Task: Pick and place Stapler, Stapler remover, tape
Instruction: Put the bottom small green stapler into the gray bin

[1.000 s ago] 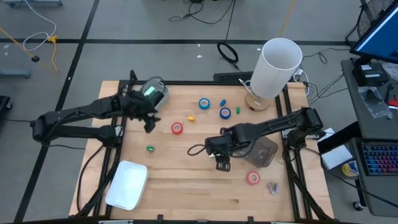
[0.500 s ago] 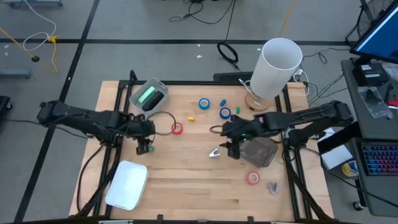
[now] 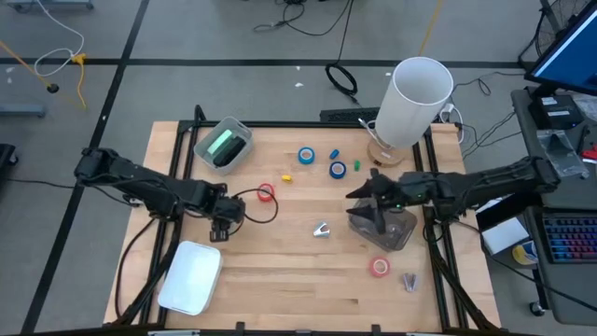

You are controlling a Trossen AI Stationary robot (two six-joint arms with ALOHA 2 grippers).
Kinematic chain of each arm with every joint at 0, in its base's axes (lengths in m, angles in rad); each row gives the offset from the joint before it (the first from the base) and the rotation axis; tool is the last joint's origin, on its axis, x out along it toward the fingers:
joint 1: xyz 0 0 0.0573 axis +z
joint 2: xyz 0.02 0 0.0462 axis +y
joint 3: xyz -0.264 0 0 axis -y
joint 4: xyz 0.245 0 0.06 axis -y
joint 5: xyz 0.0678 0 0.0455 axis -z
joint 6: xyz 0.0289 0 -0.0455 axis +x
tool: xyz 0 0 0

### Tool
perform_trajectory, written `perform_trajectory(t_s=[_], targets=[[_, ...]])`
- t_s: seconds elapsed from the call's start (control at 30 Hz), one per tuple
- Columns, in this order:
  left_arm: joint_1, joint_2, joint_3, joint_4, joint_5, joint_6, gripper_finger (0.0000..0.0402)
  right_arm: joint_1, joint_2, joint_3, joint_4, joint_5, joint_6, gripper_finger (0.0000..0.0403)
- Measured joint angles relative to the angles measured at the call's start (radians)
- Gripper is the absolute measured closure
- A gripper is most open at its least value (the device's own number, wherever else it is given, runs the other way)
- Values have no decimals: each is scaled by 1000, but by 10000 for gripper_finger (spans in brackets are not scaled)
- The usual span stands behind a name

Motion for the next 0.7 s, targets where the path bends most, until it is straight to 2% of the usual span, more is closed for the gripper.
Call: perform_trajectory(t_s=[0.23,0.53,0.7], targets=[[-5,1,0,-19,0,-1,206,0,-73,-26,11,0,-5,193],[-5,2,-9,-15,0,-9,188,0,-74,-27,-40,2,-33,193],[-5,2,-44,6,34,-83,179,0,-80,-27,-50,1,-34,193]])
